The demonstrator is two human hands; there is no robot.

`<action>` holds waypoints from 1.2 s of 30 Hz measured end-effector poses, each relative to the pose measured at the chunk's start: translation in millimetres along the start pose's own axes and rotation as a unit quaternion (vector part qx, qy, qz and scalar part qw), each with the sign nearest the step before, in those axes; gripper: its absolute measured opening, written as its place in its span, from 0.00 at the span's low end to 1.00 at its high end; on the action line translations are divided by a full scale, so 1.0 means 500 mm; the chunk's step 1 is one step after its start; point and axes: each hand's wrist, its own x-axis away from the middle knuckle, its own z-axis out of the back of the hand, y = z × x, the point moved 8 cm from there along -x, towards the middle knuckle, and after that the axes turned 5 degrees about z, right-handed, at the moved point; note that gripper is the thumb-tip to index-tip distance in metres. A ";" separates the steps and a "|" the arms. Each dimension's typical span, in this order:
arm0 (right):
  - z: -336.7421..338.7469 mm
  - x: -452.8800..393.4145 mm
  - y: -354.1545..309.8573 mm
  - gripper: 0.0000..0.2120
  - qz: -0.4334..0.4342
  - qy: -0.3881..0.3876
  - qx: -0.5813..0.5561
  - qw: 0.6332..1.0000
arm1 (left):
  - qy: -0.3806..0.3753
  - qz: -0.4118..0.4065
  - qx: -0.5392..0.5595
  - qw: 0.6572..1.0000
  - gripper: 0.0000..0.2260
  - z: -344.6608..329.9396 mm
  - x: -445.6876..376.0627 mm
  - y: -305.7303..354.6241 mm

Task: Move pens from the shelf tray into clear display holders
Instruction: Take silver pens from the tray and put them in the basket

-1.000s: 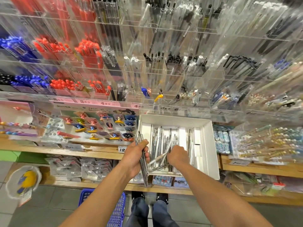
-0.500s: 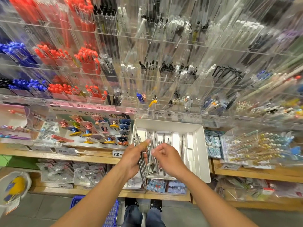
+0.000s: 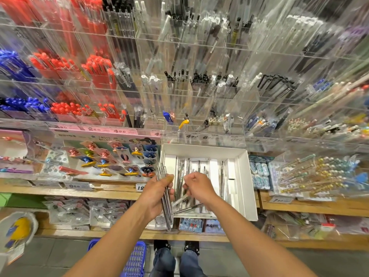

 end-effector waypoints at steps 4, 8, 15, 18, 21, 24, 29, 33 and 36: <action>0.009 -0.076 0.030 0.14 -0.021 0.026 0.143 0.989 | 0.004 -0.012 -0.005 1.000 0.03 0.004 0.008 0.009; -0.004 -0.113 0.050 0.19 -0.040 0.039 0.225 0.973 | 0.013 -0.013 0.001 1.000 0.03 0.015 0.015 0.013; -0.030 -0.118 0.055 0.14 -0.072 0.059 0.289 0.953 | 0.014 -0.016 0.002 1.000 0.04 0.022 0.015 0.008; -0.023 -0.113 0.049 0.14 -0.084 0.057 0.264 0.959 | 0.013 -0.015 0.004 1.000 0.06 0.020 0.013 0.007; 0.003 -0.088 0.019 0.11 -0.035 0.076 0.179 0.980 | 0.010 -0.006 0.014 1.000 0.08 0.015 0.012 0.007; 0.026 -0.028 -0.014 0.05 0.019 0.073 0.039 0.996 | 0.006 -0.002 0.022 1.000 0.10 0.008 0.015 0.009; -0.017 0.085 -0.050 0.05 0.067 -0.067 -0.016 0.995 | 0.003 0.009 0.016 1.000 0.28 -0.010 0.021 0.012; -0.035 0.119 -0.054 0.10 0.071 -0.074 -0.046 0.994 | -0.004 0.022 0.001 1.000 0.50 -0.020 0.016 0.005; -0.035 0.121 -0.055 0.13 0.065 -0.059 -0.053 0.995 | -0.002 0.021 -0.009 1.000 0.49 -0.028 0.016 0.001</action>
